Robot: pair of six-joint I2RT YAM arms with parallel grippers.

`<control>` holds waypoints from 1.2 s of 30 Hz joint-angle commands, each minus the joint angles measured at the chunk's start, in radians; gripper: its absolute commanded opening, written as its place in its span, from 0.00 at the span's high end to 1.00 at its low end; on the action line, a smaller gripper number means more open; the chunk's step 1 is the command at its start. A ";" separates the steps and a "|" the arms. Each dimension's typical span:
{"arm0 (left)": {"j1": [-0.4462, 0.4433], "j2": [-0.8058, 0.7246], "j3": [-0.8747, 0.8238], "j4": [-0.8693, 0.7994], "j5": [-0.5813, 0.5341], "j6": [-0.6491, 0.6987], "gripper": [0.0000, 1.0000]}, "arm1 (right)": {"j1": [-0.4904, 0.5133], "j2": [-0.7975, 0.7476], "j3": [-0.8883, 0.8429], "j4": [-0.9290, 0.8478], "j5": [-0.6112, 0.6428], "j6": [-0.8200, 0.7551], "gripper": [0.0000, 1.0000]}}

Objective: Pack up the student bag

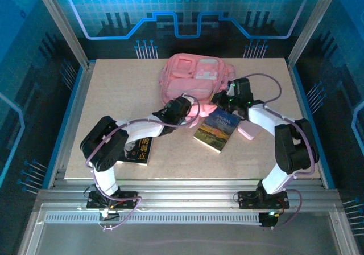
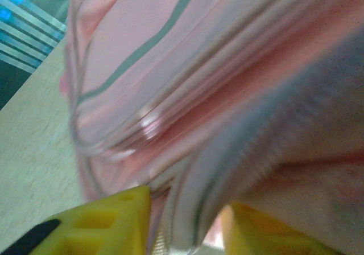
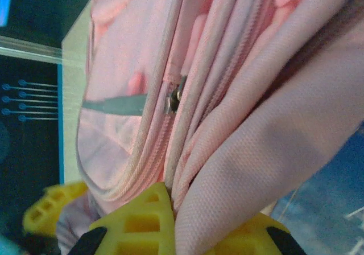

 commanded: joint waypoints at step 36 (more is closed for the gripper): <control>-0.028 -0.222 0.054 -0.384 0.297 -0.846 0.01 | -0.230 0.404 0.338 -0.070 -0.183 -0.099 0.28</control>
